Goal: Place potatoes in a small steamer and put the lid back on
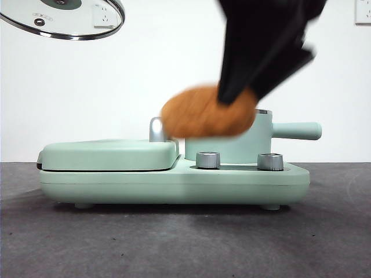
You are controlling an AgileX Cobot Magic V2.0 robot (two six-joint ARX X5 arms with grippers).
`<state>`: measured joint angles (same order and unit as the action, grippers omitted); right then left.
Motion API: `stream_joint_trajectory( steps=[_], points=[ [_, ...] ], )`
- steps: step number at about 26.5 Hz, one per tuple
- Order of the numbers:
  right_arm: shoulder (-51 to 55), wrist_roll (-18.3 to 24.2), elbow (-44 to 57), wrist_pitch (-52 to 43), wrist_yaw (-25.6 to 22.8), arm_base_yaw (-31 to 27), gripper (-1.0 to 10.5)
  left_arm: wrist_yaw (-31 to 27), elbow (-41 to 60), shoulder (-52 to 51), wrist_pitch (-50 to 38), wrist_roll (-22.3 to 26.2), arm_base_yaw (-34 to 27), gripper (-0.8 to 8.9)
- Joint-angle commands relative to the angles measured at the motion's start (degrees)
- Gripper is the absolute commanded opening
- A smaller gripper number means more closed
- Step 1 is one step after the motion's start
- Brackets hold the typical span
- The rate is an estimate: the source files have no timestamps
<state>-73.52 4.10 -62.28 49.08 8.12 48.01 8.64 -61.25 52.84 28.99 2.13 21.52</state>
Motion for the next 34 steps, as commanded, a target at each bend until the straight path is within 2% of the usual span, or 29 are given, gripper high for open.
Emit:
stream_joint_trajectory(
  steps=[1,5,17,23,34],
  points=[
    [-0.59,-4.96,-8.39,7.87,-1.6,-1.55,1.9,-0.11,-0.9,-0.09,-1.57,0.79,0.13,0.14],
    [-0.74,-5.2,-18.23,11.67,-2.62,-5.81,1.9,-0.11,-0.9,-0.09,-1.6,0.83,0.13,0.14],
    [-12.07,-1.27,-32.57,10.08,-2.36,-17.16,1.9,-0.11,-0.9,-0.09,-1.62,0.83,0.13,0.14],
    [-20.72,1.16,-36.72,7.08,-2.32,-20.39,1.9,-0.11,-0.9,-0.09,-1.62,1.09,0.13,0.14],
    [-31.63,3.06,-37.81,2.84,-2.21,-22.86,1.9,-0.11,-0.9,-0.09,-1.6,1.27,0.13,0.14]
  ],
)
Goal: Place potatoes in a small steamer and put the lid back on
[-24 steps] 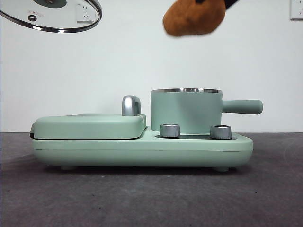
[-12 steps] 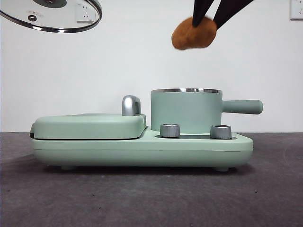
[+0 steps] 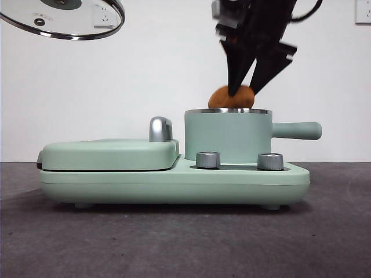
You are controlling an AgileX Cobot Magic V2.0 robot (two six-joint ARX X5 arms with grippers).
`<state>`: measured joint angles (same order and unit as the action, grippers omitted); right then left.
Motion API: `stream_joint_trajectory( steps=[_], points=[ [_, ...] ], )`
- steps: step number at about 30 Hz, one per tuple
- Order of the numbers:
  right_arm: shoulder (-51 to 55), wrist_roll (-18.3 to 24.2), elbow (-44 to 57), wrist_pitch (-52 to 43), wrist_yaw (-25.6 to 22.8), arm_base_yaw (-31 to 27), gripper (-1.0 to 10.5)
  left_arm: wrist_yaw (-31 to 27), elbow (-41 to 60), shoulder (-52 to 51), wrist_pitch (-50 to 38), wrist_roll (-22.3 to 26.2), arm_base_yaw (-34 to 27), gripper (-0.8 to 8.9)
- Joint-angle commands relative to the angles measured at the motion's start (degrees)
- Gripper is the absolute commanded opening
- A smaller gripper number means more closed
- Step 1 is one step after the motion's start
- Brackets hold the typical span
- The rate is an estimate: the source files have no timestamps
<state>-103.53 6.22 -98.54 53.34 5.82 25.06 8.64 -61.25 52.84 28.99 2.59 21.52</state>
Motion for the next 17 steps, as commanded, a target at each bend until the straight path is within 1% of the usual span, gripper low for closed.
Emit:
stream_joint_trajectory(
  steps=[1,12,13,14,17],
  points=[
    [-2.08,0.94,-1.55,-1.9,0.11,0.07,1.9,-0.11,-0.9,-0.09,-1.6,0.81,0.13,0.14],
    [-6.97,1.77,-1.55,-4.09,0.07,-0.13,1.9,-0.11,-0.9,-0.09,-1.57,0.79,0.13,0.14],
    [-7.02,1.75,-1.55,-4.04,-0.07,-0.13,2.2,-0.11,-0.9,-0.09,-1.57,0.79,0.13,0.14],
    [-7.15,1.75,-1.55,-4.09,-0.09,-0.13,2.8,-0.11,-0.9,-0.09,-1.55,0.79,0.13,0.14],
    [-7.04,1.75,-1.6,-4.52,0.15,-0.13,3.0,-0.11,-0.9,-0.09,-1.55,0.76,0.13,0.14]
  ],
)
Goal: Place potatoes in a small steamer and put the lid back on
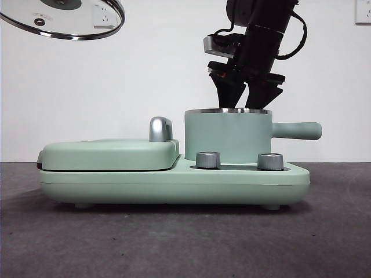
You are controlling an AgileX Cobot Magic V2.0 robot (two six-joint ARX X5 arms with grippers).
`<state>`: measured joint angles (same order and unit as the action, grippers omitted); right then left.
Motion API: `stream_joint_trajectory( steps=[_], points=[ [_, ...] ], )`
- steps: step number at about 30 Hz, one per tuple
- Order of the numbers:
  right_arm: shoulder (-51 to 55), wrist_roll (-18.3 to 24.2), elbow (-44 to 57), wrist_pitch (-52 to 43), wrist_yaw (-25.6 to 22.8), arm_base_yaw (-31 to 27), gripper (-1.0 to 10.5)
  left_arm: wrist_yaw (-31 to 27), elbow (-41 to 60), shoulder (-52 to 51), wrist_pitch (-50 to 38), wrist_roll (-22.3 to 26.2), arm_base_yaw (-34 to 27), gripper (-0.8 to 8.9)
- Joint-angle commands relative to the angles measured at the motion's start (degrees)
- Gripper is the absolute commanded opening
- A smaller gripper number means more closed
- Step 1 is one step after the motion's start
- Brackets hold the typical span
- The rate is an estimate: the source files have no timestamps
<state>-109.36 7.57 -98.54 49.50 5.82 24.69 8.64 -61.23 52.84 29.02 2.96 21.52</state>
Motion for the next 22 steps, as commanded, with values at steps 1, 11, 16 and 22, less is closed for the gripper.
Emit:
stream_joint_trajectory(
  steps=[1,11,16,22],
  points=[
    [-0.94,0.37,-1.75,-0.66,0.13,0.24,3.0,-0.11,-0.92,-0.09,-1.55,0.39,0.13,0.14],
    [22.73,-1.64,3.21,-2.99,3.34,0.26,2.7,-0.09,-0.92,-0.09,-1.55,0.44,0.13,0.14],
    [38.4,-2.49,18.95,-11.08,3.32,0.31,2.7,-0.09,-0.92,-0.04,-1.57,0.44,0.13,0.14],
    [51.78,-4.55,33.55,-15.8,3.34,0.37,2.7,-0.04,-0.92,0.0,-1.66,0.42,0.15,0.14]
  ],
)
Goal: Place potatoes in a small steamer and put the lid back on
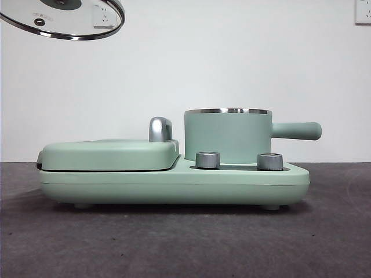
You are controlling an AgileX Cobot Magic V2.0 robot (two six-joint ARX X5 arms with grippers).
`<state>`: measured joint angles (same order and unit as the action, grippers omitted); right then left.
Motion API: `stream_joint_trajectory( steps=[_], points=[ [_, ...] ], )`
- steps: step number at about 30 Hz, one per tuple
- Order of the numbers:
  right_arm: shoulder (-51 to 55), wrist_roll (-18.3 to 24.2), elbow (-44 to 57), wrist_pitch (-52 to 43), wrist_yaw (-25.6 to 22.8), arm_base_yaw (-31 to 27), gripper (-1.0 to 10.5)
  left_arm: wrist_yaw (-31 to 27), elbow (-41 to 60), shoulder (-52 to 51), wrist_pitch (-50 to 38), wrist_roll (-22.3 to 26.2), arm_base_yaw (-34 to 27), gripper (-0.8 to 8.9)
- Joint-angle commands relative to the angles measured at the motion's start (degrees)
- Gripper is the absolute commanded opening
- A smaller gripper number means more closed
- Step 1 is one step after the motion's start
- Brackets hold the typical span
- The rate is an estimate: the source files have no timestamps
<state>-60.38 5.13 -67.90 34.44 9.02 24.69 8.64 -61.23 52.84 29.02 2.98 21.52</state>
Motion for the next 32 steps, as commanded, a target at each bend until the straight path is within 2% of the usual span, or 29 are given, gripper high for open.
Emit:
stream_joint_trajectory(
  steps=[1,8,15,25,32],
  points=[
    [4.87,-2.84,4.79,-0.52,0.13,0.37,2.6,-0.02,-0.92,0.04,-1.77,0.39,0.15,0.14],
    [18.1,-3.21,13.99,0.31,0.74,1.4,2.6,3.02,-0.92,2.12,-5.35,0.39,1.2,0.14],
    [26.73,-3.78,16.26,2.99,1.49,1.81,2.6,3.28,-0.94,7.76,-13.9,0.42,4.39,0.14],
    [29.48,-6.23,16.26,4.81,1.49,1.81,2.6,3.26,-1.33,20.46,-30.21,0.46,9.35,0.14],
    [29.42,-6.16,16.26,7.21,1.46,1.81,2.6,3.21,-5.79,30.53,-34.95,2.38,11.39,0.14]
  ],
)
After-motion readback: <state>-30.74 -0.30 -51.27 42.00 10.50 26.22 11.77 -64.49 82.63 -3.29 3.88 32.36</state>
